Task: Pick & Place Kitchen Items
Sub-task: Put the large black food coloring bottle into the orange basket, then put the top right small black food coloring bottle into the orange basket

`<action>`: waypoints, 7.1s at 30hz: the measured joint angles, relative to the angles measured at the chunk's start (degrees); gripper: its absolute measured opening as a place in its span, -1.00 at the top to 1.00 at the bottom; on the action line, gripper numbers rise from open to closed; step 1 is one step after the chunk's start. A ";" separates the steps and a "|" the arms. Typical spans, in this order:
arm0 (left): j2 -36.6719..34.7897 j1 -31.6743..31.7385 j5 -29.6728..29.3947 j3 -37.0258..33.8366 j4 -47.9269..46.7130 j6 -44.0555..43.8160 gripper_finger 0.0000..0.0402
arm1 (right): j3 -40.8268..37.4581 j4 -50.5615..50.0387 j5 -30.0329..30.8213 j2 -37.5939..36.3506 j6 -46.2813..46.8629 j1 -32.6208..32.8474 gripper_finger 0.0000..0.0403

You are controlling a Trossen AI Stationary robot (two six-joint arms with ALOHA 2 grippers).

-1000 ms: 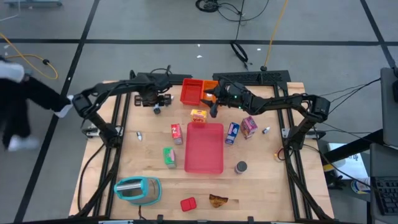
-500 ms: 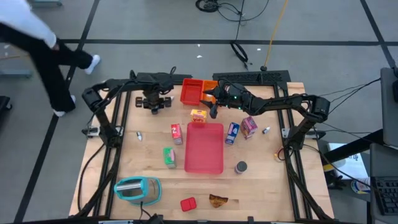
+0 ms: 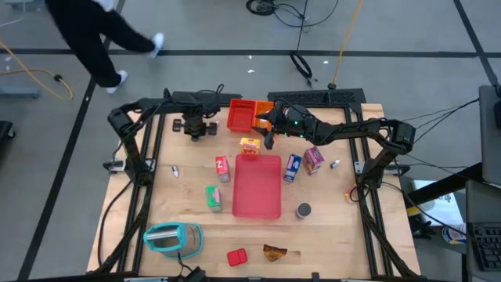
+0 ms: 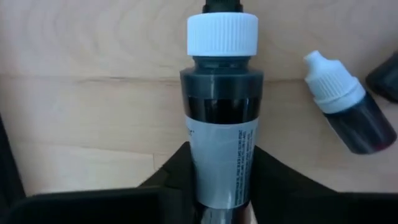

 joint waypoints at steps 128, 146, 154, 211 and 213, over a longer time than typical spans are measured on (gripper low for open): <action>-30.85 -40.30 -16.44 -0.24 25.99 36.45 -0.20 | -0.02 19.46 -20.27 0.02 17.98 -2.59 0.34; -22.10 -44.30 -16.49 -0.17 27.59 33.72 -0.22 | -0.04 6.09 1.20 0.00 8.74 -10.71 0.34; -18.10 -44.24 -16.48 -0.22 29.75 34.05 -0.22 | 0.28 4.14 8.28 0.00 3.62 -10.71 0.34; -17.77 -44.54 -16.51 -0.22 32.38 36.12 -0.22 | 6.64 5.46 5.57 16.46 7.97 -10.86 0.15; -17.77 -44.51 -16.98 -0.22 32.39 36.12 -0.22 | 6.64 5.80 5.57 16.46 7.97 -10.86 0.15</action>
